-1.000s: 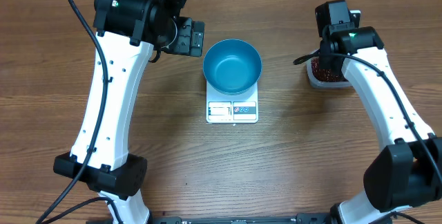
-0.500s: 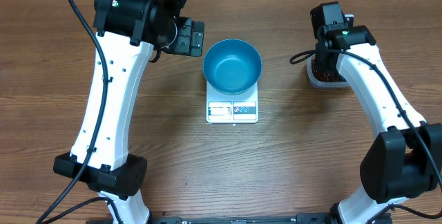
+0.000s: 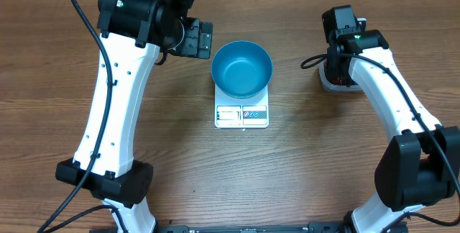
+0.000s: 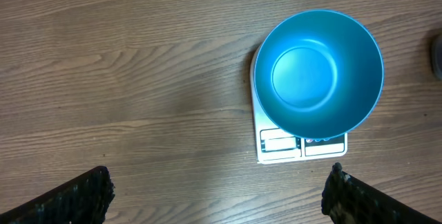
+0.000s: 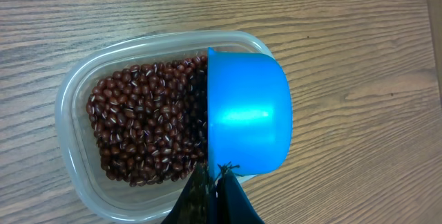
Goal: Scoop item into bowl and weigh 150g on scale
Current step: 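Lower the scoop with the right gripper into the red beans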
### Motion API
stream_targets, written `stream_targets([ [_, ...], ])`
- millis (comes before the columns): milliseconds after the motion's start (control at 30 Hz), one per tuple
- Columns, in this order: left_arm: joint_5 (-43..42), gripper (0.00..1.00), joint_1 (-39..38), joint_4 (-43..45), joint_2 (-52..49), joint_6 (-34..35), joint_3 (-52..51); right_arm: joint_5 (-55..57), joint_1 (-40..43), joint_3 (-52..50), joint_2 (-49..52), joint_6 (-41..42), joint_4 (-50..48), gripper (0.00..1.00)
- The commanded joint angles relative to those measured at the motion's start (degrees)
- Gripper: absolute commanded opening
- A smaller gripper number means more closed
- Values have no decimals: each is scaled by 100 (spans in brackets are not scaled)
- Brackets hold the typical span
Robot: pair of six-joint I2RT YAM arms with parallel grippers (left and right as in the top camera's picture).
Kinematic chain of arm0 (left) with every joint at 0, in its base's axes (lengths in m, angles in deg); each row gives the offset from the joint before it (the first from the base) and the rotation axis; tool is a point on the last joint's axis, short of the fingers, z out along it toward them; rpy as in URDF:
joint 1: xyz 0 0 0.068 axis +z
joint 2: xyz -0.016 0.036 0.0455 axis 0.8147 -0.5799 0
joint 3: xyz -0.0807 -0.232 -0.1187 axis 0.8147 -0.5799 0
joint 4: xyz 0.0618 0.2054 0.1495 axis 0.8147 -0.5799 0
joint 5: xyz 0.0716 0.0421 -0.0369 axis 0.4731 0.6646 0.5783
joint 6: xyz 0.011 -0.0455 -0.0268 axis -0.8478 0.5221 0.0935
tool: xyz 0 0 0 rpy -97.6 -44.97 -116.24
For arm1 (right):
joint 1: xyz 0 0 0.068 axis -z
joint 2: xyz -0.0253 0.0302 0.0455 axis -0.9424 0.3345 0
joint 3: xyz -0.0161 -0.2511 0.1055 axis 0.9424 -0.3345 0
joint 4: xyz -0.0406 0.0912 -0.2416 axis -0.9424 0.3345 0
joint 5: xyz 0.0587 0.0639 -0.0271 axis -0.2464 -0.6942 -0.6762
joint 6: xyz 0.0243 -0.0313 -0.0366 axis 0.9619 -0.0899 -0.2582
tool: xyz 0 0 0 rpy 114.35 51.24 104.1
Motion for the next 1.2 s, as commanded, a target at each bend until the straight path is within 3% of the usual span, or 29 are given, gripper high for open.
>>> stream_targets([
  [0, 74, 100, 13, -9, 39, -68, 76, -26, -22, -44, 74, -28, -31, 4],
  [567, 74, 99, 13, -9, 39, -68, 76, -374, -22, -70, 337, -74, -24, 4],
  [1167, 74, 100, 13, -9, 39, -68, 76, -1613, 55, -68, 348, -70, 15, 4],
])
